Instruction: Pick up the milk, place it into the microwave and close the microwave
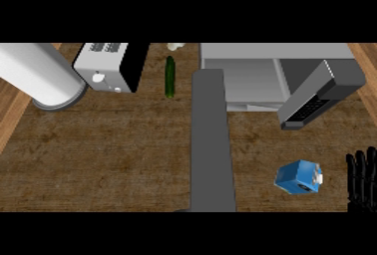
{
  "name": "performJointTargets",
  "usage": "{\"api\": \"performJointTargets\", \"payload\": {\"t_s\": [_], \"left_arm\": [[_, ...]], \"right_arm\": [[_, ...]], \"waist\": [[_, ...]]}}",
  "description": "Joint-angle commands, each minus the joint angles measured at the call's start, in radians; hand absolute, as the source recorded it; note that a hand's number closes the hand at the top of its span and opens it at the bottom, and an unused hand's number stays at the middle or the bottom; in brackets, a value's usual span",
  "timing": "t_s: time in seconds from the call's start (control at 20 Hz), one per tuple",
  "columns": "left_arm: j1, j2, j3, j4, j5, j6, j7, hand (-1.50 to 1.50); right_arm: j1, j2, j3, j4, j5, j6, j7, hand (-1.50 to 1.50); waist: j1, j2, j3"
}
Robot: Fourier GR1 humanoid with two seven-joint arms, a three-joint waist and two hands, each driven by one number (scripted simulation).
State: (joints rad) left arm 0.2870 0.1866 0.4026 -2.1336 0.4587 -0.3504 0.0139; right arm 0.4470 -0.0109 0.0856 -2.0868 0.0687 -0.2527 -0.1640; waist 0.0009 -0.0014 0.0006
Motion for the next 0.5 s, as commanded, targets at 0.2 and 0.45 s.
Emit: {"api": "performJointTargets", "payload": {"t_s": [0.2, 0.45], "left_arm": [[0.023, 0.012, 0.062, -0.029, 0.058, -0.037, 0.046, -1.50], [0.055, -0.065, 0.026, -0.058, 0.006, -0.066, 0.019, -1.50]], "right_arm": [[-0.005, 0.010, -0.068, 0.274, -0.055, -0.027, -0.221, -1.50], [0.037, -0.011, -0.175, 0.346, -0.142, 0.102, -0.310, -1.50]], "waist": [[0.001, 0.000, 0.000], [-0.001, 0.000, 0.000]]}}
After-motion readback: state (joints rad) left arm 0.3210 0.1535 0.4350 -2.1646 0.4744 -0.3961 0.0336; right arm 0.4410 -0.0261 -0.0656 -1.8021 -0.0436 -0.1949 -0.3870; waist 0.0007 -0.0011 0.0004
